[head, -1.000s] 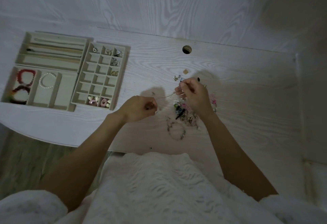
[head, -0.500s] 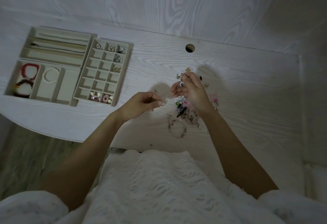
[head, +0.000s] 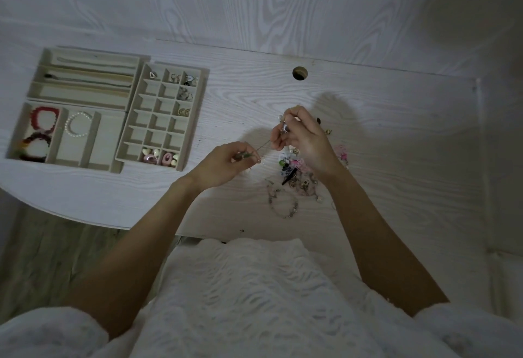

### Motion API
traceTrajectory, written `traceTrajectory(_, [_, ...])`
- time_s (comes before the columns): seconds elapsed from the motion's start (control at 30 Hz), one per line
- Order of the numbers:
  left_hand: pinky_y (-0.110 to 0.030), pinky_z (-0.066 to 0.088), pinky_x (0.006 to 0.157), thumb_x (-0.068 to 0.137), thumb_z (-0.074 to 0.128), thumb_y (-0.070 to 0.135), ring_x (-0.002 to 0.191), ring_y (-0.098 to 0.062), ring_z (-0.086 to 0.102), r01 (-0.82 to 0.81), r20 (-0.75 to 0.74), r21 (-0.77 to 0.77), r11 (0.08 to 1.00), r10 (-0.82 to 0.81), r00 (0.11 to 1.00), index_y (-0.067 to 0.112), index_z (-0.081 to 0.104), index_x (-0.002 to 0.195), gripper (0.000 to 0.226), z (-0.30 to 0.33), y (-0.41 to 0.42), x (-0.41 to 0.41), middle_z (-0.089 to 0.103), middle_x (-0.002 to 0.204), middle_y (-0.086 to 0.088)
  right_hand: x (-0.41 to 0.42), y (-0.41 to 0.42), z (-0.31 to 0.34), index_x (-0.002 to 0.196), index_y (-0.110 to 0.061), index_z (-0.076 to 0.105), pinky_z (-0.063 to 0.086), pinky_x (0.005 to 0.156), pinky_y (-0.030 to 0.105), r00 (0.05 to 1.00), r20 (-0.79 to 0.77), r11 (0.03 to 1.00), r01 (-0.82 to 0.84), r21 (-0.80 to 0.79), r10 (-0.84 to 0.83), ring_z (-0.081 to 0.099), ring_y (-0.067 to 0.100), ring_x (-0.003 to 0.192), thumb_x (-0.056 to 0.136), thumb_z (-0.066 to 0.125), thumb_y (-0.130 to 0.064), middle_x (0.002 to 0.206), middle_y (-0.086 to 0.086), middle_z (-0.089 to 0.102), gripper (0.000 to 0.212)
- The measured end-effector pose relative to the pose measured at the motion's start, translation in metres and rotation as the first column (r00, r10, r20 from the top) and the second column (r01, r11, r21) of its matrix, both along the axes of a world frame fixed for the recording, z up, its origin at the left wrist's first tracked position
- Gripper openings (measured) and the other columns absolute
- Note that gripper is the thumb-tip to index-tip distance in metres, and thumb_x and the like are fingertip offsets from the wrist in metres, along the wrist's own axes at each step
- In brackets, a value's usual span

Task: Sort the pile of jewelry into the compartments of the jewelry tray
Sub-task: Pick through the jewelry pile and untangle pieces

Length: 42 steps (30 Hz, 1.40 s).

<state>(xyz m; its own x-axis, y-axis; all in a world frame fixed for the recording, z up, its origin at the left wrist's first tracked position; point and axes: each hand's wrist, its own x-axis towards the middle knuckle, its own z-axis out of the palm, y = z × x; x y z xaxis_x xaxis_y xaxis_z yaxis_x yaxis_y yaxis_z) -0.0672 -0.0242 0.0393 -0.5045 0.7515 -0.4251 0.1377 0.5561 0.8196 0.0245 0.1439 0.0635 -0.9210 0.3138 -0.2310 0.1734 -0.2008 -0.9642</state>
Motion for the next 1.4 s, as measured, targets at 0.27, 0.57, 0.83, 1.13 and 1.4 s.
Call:
traceTrajectory(0.27, [-0.026,0.049,0.070,0.093,0.059,0.018,0.067,-0.007,0.059,0.066,0.015,0.021,0.998,-0.067,0.998,0.025,0.065,0.084,0.013,0.004,0.009,0.000,0.063,0.070,0.010,-0.006,-0.003,0.005,0.086,-0.012,0.045,0.049,0.065,0.030,0.998,-0.029,0.995,-0.047,0.084,0.050,0.060,0.021,0.068,0.101,0.033,-0.006,0.077,0.010,0.062,0.020])
traceTrajectory(0.57, [-0.007,0.039,0.055,0.095,0.056,0.018,0.057,0.002,0.053,-0.210,-0.140,0.096,0.973,0.222,0.965,0.017,0.062,0.085,0.011,0.011,0.014,0.001,0.061,0.071,0.002,0.003,0.000,0.008,0.088,-0.007,0.044,0.048,0.061,0.031,0.995,-0.091,0.997,0.050,0.062,-0.045,0.058,0.021,0.063,0.100,0.033,-0.005,0.073,0.013,0.058,0.016])
traceTrajectory(0.83, [-0.012,0.040,0.059,0.095,0.055,0.025,0.062,-0.002,0.053,-0.443,-0.186,0.157,0.883,0.467,0.864,0.016,0.061,0.084,0.016,0.010,0.021,0.007,0.061,0.071,0.007,0.017,-0.008,0.009,0.088,-0.006,0.044,0.051,0.064,0.034,0.997,-0.050,0.998,-0.053,-0.034,0.051,0.061,0.024,0.064,0.101,0.032,-0.003,0.075,0.014,0.063,0.018])
traceTrajectory(1.13, [-0.007,0.038,0.060,0.094,0.056,0.026,0.066,0.002,0.056,-0.427,-0.303,0.153,0.891,0.454,0.838,0.018,0.064,0.087,0.013,0.012,0.018,-0.001,0.063,0.075,0.010,0.025,-0.006,0.003,0.087,-0.008,0.046,0.047,0.057,0.029,1.000,0.010,0.998,0.029,-0.062,-0.029,0.056,0.021,0.058,0.100,0.035,-0.005,0.069,0.008,0.062,0.018])
traceTrajectory(1.4, [-0.039,0.035,0.096,0.091,0.059,0.029,0.119,-0.029,0.048,-0.064,-0.680,-0.222,0.973,-0.107,0.725,0.022,0.068,0.110,0.022,-0.017,0.002,-0.012,0.063,0.119,-0.004,0.025,0.010,0.001,0.085,-0.023,0.065,0.049,0.062,0.024,0.995,0.070,0.931,0.048,0.361,-0.078,0.059,0.011,0.071,0.090,0.061,-0.010,0.097,0.005,0.062,0.014])
